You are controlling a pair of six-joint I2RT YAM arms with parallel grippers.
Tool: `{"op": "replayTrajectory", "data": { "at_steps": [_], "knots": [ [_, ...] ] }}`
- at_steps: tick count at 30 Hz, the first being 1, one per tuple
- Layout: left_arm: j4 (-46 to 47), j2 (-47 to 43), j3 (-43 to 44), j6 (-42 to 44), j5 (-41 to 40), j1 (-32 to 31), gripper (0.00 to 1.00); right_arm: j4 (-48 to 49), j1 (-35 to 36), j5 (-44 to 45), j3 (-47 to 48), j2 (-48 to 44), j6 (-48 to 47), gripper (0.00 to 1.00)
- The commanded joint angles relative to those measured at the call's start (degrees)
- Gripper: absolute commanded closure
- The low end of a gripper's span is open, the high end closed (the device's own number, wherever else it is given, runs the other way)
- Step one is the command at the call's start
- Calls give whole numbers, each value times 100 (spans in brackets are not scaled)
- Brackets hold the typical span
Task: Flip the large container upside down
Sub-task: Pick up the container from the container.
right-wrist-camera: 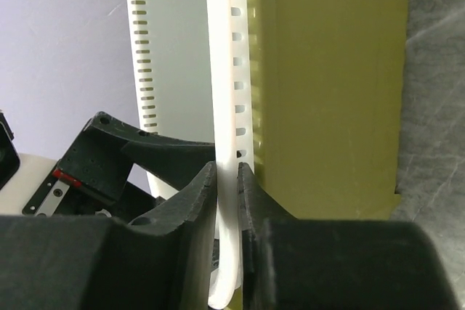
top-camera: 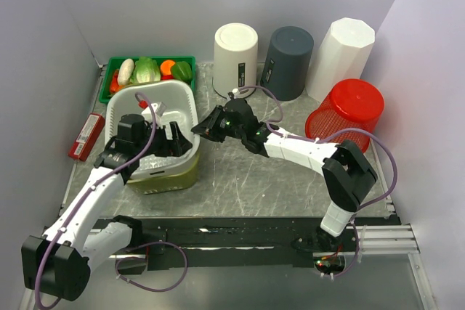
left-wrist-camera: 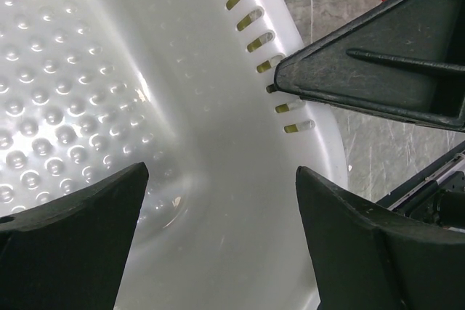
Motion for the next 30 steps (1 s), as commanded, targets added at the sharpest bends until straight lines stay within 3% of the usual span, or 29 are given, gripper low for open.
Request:
{"op": "replayTrajectory", "data": {
  "at_steps": [1, 2, 5, 11, 15, 17, 30],
  "knots": [
    [213, -209, 50, -6, 257, -92, 9, 470, 76, 138, 364, -274, -192, 88],
    [196, -235, 50, -15, 195, -92, 9, 408, 68, 164, 408, -327, -272, 93],
    [125, -446, 67, -50, -390, -92, 10, 118, 76, 357, 514, -450, -536, 97],
    [20, -1693, -73, -366, -2096, -92, 0, -24, 76, 674, 268, -749, -703, 98],
    [-86, -2484, -196, -621, -3519, -92, 4, -32, 68, 727, 171, -820, -704, 98],
    [-226, -2582, -179, -735, -3820, -92, 4, -49, 59, 745, 171, -855, -730, 98],
    [-1035, -1457, 296, -1184, -4753, -84, 4, -331, -143, 1246, -251, -1637, -985, 97]
  ]
}}
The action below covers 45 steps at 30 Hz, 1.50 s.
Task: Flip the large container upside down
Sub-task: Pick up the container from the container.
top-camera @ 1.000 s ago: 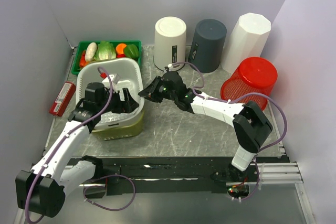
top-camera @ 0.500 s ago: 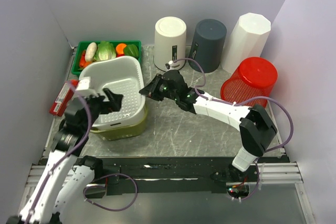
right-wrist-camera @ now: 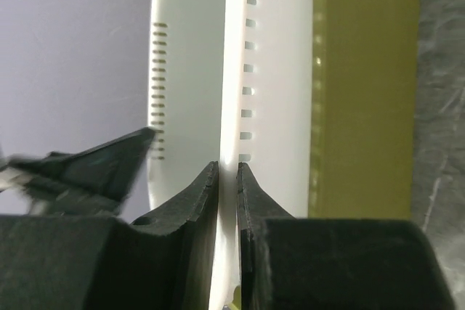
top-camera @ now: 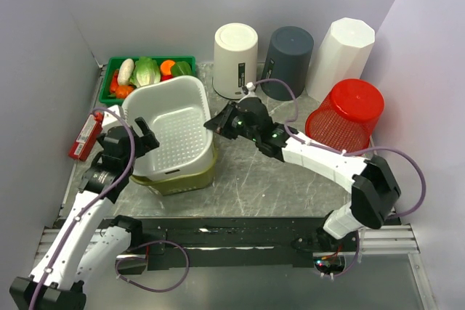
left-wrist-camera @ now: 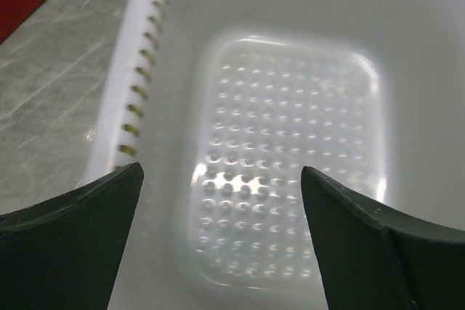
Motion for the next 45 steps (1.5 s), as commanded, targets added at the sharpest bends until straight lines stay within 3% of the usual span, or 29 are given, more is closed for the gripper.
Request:
{"op": "replayTrajectory", "data": {
  "at_steps": [1, 5, 10, 15, 21, 27, 38, 45],
  "knots": [
    [-178, -34, 294, -222, -417, -1, 4, 338, -178, 404, -109, -610, -222, 97],
    [-125, -263, 223, -239, -461, 8, 4, 294, -222, 413, -241, -698, -222, 97],
    [-363, -482, 267, -468, -1102, 8, 4, 311, -310, 439, -460, -829, -161, 97],
    [-406, -221, 258, -486, -980, 8, 4, 294, -363, 466, -531, -988, -222, 97],
    [-328, 711, 381, -161, -295, 60, 4, 390, -424, 63, -505, -883, -257, 96],
    [-29, 809, 250, 6, 602, 122, 1, 759, -425, -552, -487, -707, -135, 95],
    [182, 835, 179, 173, 1244, 131, 29, 1006, -433, -1380, -268, -206, 147, 86],
    [252, 836, 162, 200, 1402, 131, 31, 1243, -407, -1749, -223, -4, 331, 79]
  ]
}}
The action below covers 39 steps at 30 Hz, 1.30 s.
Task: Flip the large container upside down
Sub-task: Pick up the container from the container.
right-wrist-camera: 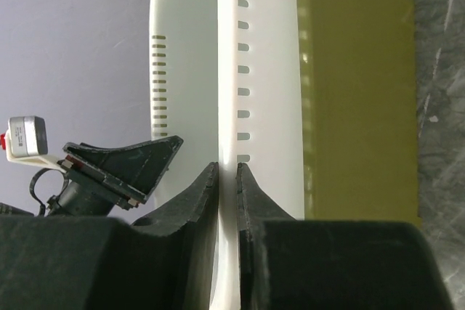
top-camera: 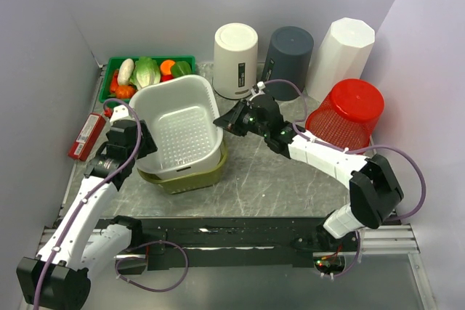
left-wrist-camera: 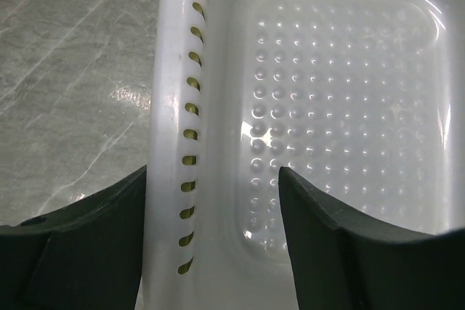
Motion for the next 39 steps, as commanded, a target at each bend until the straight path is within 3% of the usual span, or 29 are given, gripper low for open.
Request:
{"op": "replayTrajectory", "data": {
  "at_steps": [1, 10, 16, 19, 25, 28, 32, 39],
  "knots": [
    [639, -6, 11, -106, 899, -140, 31, 860, 257, -951, 321, 149, 220, 78],
    [657, -6, 11, -106, 970, -140, 30, 843, 275, -1250, 374, 264, 273, 64],
    [666, 12, 11, -88, 1005, -140, 30, 878, 275, -1294, 435, 290, 247, 69],
    [666, 12, 20, -89, 988, -140, 29, 923, 293, -1277, 444, 281, 247, 78],
    [622, -76, 28, -124, 812, -140, 19, 861, 284, -1251, 567, 246, 89, 91],
    [587, -225, 37, -176, 601, -140, 8, 852, 284, -1207, 602, 185, 80, 96],
    [411, -690, 81, -387, -293, -140, 0, 739, 275, -1014, 690, 106, 27, 100],
    [516, -1851, -112, -572, -1042, -140, 4, 703, 266, -943, 874, 123, 18, 100]
  ]
}}
